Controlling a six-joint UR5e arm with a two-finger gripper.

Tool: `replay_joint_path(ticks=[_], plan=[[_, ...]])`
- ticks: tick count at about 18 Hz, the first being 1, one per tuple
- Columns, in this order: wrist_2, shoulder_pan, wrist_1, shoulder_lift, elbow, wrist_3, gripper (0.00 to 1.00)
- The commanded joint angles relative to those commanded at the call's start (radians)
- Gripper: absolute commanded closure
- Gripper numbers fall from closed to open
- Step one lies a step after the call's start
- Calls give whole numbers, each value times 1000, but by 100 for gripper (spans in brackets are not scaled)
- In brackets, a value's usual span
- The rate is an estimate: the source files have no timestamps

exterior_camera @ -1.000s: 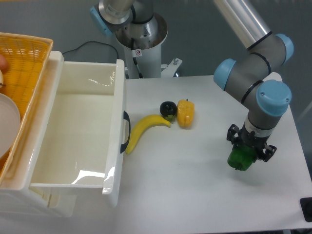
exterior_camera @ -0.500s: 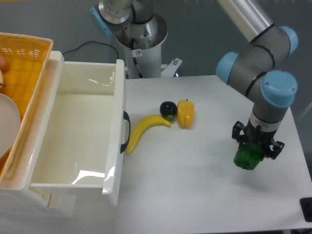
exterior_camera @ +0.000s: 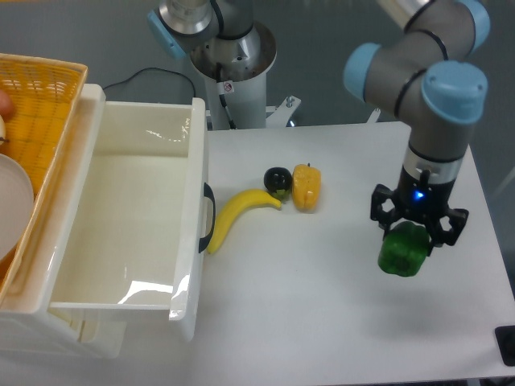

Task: Place the green pepper in the upper white drawer
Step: 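Lift the held green bell pepper up off the table with the gripper, then carry the green pepper over the banana toward the open white drawer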

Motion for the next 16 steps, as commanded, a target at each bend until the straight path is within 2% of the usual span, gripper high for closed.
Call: replay_joint_path(ticks=[4, 6, 9, 11, 14, 16], plan=[[-62, -38, 2, 46, -14, -112, 63], [-80, -138, 2, 95, -41, -250, 63], [-132, -187, 0, 101, -54, -292, 63], [-144, -202, 0, 126, -60, -324, 63], [-184, -230, -23, 143, -66, -336, 64], [-186, -244, -38, 173, -74, -338, 63]])
